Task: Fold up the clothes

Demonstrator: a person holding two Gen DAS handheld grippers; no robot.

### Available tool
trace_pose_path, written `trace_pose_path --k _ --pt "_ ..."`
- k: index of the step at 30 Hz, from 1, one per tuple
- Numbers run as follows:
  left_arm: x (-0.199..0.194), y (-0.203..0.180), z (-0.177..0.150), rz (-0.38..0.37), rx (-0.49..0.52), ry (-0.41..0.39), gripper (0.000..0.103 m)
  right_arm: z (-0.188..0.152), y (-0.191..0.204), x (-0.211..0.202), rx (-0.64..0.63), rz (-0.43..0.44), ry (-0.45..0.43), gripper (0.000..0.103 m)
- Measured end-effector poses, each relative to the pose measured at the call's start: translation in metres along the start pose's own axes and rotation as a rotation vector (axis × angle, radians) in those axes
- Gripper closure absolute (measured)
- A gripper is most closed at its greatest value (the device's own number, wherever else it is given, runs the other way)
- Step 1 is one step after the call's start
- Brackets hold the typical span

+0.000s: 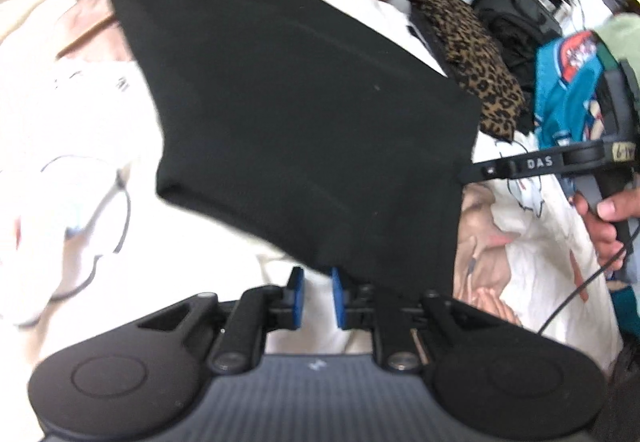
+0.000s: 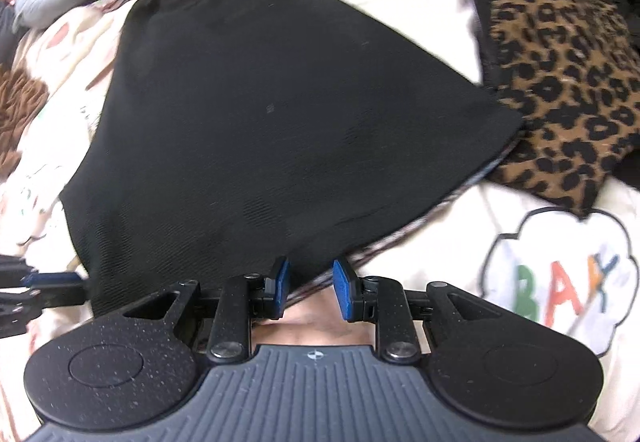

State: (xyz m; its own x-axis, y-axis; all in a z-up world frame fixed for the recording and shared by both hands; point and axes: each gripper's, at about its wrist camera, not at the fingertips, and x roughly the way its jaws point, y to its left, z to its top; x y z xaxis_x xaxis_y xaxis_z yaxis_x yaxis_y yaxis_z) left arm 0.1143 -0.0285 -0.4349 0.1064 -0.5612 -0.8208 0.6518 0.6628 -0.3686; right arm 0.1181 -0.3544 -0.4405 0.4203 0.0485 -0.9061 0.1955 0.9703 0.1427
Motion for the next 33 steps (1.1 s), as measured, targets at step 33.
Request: trace_pose_path --k 33 --pt "0.044 0.067 -0.026 -0.475 -0.842 -0.054 0.09 -0.024 -0.083 0.023 0.548 0.307 -0.036 0.056"
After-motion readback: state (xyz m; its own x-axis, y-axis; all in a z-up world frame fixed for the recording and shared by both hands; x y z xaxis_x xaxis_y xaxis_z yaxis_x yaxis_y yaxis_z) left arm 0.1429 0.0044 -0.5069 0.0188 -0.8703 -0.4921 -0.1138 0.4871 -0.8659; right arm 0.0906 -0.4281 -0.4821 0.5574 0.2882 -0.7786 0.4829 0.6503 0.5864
